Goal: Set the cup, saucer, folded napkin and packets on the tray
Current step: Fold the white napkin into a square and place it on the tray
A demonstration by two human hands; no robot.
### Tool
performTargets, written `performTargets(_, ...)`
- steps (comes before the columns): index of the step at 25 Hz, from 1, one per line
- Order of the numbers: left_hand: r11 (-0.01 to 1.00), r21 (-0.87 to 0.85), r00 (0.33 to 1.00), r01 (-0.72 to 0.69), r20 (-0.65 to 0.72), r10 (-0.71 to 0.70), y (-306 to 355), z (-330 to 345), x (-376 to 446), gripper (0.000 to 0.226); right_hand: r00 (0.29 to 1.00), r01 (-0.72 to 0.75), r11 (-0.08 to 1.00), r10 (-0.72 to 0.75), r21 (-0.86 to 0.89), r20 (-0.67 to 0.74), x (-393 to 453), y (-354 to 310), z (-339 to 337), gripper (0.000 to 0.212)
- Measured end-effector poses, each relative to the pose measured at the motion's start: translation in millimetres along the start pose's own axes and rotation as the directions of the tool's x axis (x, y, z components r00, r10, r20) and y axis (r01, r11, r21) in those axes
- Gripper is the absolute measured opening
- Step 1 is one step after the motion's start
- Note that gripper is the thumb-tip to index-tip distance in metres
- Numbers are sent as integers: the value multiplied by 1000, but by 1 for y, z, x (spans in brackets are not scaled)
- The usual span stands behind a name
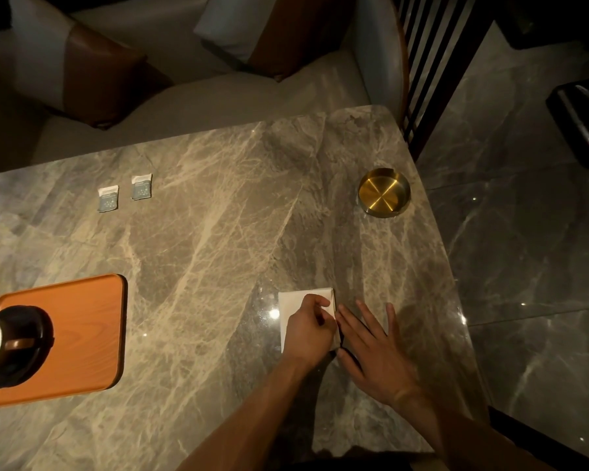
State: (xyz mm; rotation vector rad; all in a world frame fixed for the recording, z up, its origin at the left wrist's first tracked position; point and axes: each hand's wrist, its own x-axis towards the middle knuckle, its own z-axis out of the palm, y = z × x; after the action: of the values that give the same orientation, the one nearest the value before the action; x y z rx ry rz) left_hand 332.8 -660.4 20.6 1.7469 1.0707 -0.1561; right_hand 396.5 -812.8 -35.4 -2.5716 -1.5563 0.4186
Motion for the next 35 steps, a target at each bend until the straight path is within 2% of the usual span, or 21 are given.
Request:
performTargets(2,997,-79,999,0,50,4,-5,-3,-2,32,1000,-2,1000,3,10,-26,-1,0,1,59)
performTargets(6,993,-85,989,-75,121,85,-11,-10,-1,48,992,53,997,-47,50,-115,-4,1,6,61)
performTargets(10,991,0,972,-134,197,131,-8,-16,5,58,982,120,992,-115,28,-148,-4,4,6,58)
performTargets(12,953,201,952,-228,250,175,-8,-20,7,67,979,128,991,-122,28,-165,-4,7,6,54)
performTargets(13,861,398,940,-317,253,229,-12,-23,8,73,977,126,991,-117,38,-179,-3,7,6,52)
performTargets(14,719,576,921,-389,248,300,-18,-27,9,78,975,122,991,-110,53,-194,-4,7,5,50)
performTargets(15,588,682,895,-435,257,365,-24,-32,10,83,972,120,990,-103,70,-209,-3,7,4,49)
performTargets(16,496,731,871,-469,289,397,-31,-38,12,87,969,122,989,-100,86,-224,-2,6,3,47)
performTargets(18,375,756,827,-537,383,411,-46,-46,19,95,960,124,986,-90,114,-267,3,3,-1,42)
performTargets(20,323,759,809,-565,434,396,-58,-48,24,99,943,110,982,-55,152,-330,13,-5,-4,37)
performTargets(22,339,755,813,-561,427,396,-65,-46,26,100,944,102,984,-48,148,-327,27,-19,-6,44)
performTargets(26,349,752,812,-559,414,411,-67,-42,25,102,988,86,993,-75,84,-132,49,-35,-6,62)
performTargets(29,367,754,816,-544,376,438,-69,-42,20,102,995,85,993,-81,87,-56,51,-27,-2,67)
performTargets(35,496,755,877,-429,217,429,-89,-45,6,69,997,79,995,-77,59,-28,53,-22,0,71)
